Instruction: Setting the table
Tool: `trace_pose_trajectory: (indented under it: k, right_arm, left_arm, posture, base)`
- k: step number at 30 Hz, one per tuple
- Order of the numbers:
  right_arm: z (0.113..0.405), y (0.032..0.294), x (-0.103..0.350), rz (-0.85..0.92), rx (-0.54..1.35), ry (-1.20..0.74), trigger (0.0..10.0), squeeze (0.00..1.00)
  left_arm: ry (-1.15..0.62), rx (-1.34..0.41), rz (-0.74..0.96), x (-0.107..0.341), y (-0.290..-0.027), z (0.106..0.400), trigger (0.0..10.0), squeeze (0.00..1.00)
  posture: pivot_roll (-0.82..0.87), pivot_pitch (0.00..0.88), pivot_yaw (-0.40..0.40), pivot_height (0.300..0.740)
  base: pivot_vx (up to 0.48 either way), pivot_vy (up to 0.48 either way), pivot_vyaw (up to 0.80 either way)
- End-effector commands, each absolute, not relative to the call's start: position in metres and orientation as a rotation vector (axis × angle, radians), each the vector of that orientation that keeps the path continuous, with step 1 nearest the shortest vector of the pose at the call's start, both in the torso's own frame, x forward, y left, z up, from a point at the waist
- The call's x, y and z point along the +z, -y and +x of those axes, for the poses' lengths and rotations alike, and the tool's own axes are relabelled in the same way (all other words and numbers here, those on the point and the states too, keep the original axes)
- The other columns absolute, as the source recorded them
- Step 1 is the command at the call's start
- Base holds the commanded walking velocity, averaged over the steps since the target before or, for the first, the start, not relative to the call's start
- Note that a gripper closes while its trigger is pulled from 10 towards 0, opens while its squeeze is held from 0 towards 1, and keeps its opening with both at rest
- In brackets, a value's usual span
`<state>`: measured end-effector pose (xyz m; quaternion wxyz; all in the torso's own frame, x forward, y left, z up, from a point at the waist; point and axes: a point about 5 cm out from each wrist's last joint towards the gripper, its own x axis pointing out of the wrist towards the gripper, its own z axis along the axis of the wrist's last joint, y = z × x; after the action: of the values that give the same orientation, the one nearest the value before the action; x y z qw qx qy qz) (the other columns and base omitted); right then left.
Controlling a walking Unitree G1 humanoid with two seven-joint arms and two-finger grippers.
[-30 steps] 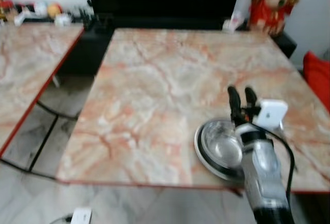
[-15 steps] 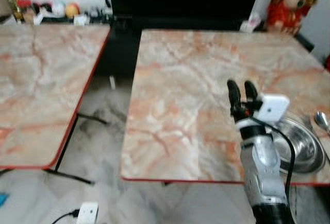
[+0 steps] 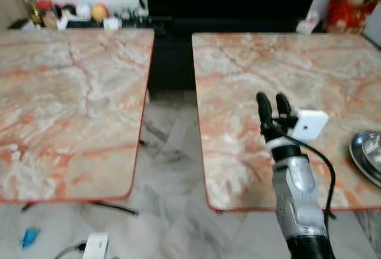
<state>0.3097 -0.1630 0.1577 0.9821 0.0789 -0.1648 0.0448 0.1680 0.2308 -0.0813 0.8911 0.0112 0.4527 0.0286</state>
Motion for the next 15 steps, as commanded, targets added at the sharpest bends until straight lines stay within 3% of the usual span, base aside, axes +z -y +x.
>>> trace_pose_trajectory:
  k: [1, 5, 15]
  right_arm:
    - [0.312, 0.154, 0.165, 0.171, 0.116, 0.354, 10.0, 0.0]
    - [0.311, 0.155, 0.166, 0.151, 0.106, 0.373, 10.0, 0.0]
    - [0.311, 0.153, 0.166, 0.156, 0.118, 0.375, 10.0, 0.0]
  left_arm:
    - [-0.956, 0.062, 0.03, -0.083, -0.233, 0.163, 10.0, 0.0]
    - [-0.941, 0.057, 0.029, -0.08, -0.231, 0.17, 10.0, 0.0]
    - [-0.922, 0.047, 0.029, -0.076, -0.222, 0.185, 10.0, 0.0]
  posture:
    - [0.08, 0.037, -0.058, 0.74]
    - [0.08, 0.036, -0.057, 0.74]
    - [0.09, 0.033, -0.056, 0.74]
  base:
    - [0.0, 0.48, 0.0]
    - [0.0, 0.48, 0.11]
    - [0.0, 0.48, 0.8]
